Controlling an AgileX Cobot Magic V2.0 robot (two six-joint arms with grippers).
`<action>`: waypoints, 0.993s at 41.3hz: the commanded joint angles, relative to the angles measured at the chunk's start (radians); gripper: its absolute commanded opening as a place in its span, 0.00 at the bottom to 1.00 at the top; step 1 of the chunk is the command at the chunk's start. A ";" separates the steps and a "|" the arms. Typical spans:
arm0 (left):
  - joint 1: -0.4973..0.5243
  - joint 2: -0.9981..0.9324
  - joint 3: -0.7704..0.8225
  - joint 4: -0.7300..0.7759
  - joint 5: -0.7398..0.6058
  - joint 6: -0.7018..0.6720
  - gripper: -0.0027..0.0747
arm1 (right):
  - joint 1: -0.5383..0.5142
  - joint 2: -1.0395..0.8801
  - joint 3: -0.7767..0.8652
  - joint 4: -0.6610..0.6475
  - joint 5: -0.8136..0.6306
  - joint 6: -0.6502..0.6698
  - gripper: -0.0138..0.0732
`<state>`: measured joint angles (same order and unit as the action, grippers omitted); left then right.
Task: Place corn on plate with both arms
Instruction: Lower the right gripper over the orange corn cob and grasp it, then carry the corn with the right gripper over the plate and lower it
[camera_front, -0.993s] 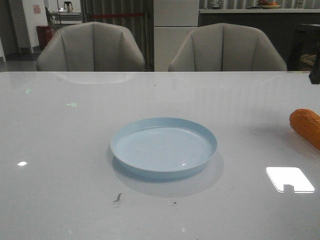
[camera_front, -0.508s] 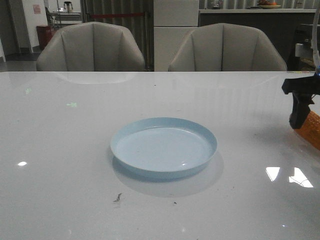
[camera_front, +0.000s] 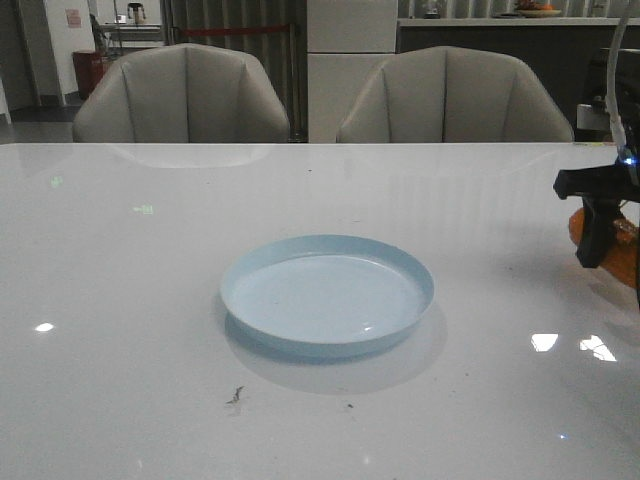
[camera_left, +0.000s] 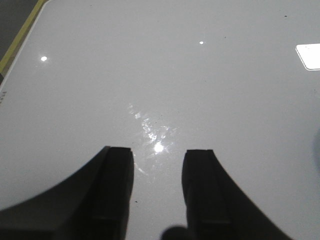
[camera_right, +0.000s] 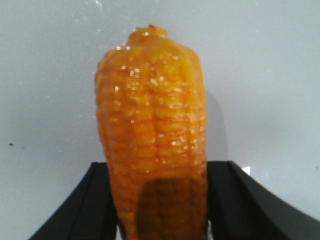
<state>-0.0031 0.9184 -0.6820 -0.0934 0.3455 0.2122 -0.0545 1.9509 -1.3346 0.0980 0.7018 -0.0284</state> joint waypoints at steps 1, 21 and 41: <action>0.001 -0.012 -0.027 -0.006 -0.071 -0.001 0.45 | 0.018 -0.056 -0.115 0.006 0.072 -0.050 0.49; 0.001 -0.012 -0.027 -0.006 -0.071 -0.001 0.45 | 0.373 -0.054 -0.371 0.006 0.202 -0.071 0.49; 0.001 -0.012 -0.027 -0.006 -0.027 -0.001 0.45 | 0.599 0.083 -0.371 0.006 0.184 -0.071 0.50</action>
<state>-0.0031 0.9184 -0.6820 -0.0934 0.3641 0.2122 0.5375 2.0614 -1.6747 0.1018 0.9163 -0.0883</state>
